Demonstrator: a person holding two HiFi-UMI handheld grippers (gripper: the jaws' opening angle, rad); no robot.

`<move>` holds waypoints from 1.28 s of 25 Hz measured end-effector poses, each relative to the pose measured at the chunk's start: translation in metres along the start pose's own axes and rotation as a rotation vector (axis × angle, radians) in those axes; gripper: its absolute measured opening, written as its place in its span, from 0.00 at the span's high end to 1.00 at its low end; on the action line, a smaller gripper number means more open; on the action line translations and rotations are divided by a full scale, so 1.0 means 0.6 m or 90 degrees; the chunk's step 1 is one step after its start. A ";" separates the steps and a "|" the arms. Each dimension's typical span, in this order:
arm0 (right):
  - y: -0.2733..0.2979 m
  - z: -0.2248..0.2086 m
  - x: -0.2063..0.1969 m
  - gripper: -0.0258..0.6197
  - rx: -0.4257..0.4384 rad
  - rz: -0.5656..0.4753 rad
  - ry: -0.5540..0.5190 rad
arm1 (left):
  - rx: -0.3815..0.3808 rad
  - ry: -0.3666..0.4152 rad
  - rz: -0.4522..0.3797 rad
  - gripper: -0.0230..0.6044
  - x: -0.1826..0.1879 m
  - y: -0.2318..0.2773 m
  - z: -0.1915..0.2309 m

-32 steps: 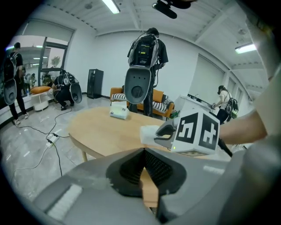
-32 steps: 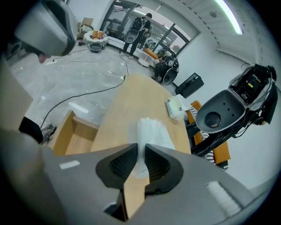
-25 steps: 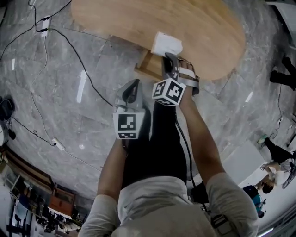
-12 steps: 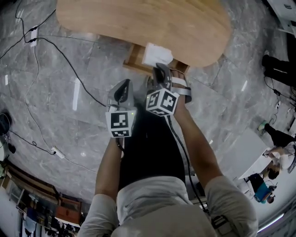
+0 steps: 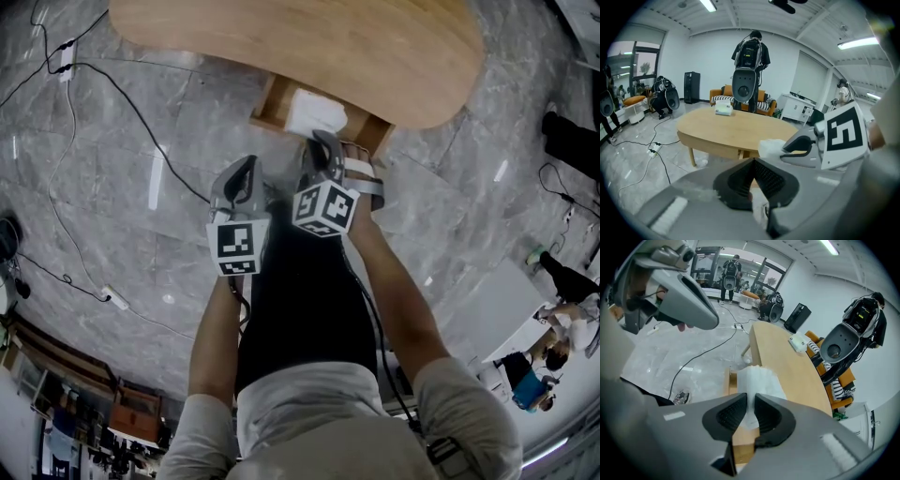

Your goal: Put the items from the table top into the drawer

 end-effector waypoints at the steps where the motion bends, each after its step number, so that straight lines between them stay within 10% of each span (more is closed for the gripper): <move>1: 0.009 0.005 -0.003 0.86 0.004 0.001 0.002 | 0.003 -0.001 0.003 0.93 -0.006 0.002 0.002; 19: 0.136 0.036 -0.029 0.86 0.015 0.031 0.012 | 0.007 -0.048 0.025 0.94 -0.086 0.048 0.021; 32: 0.207 0.006 -0.025 0.86 0.018 0.031 0.018 | -0.030 0.006 0.049 0.94 -0.091 0.182 0.042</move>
Point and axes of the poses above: the fingertips, and each gripper's own axes: y forward along the fingers, z to its left, x out of its top, the point moved 4 cm from there along -y, backward along the fingers, and after that the axes turned 9 degrees about x, right-handed, at the moved point
